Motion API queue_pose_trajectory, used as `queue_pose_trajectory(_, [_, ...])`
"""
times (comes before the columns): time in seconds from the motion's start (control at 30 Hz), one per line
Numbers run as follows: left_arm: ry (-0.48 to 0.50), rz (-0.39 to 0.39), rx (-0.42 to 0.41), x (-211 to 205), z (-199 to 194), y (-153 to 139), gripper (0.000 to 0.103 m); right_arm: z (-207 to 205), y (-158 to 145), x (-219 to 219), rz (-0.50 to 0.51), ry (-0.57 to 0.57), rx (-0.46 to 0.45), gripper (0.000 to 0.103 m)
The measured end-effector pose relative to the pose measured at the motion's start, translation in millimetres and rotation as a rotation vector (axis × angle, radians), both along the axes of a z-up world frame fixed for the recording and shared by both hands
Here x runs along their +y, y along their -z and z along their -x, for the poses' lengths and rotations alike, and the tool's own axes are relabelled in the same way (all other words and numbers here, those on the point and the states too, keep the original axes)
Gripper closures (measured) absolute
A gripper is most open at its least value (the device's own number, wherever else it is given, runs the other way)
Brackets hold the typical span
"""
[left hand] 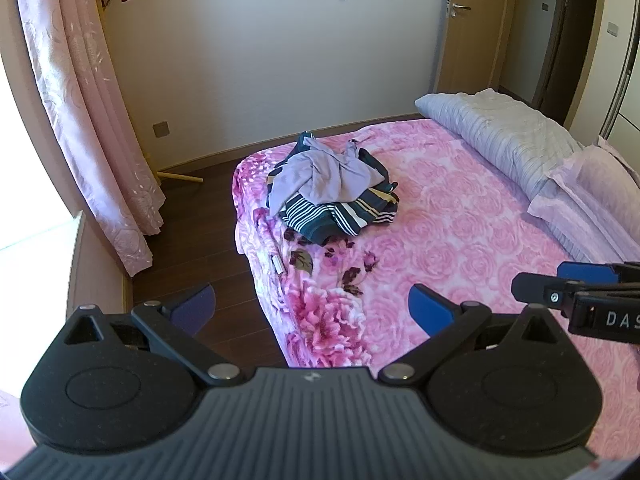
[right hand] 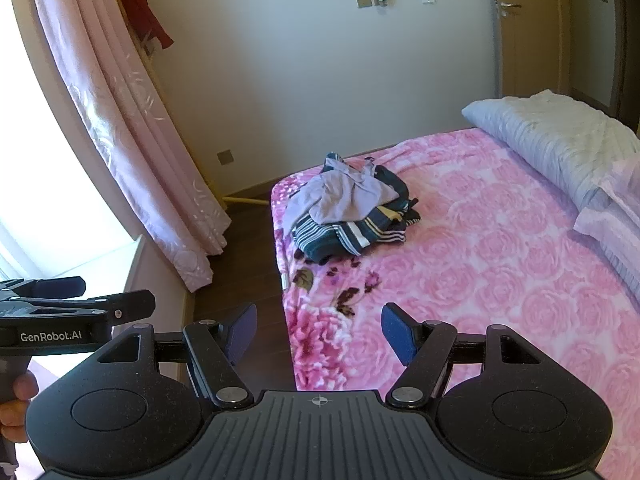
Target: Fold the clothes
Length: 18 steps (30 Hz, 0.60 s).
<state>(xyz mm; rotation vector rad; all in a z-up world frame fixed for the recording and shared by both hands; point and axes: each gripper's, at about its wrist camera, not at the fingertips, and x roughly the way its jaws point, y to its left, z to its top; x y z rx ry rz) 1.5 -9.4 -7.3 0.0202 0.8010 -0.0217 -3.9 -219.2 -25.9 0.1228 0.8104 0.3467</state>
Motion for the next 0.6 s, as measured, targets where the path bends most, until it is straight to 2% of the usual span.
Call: queue_pose_trajectory(0.6, [0.01, -0.013, 0.021, -11, -16, -3, 0.001, -10, 5, -15, -0.021, 0.001, 0.016, 0.037])
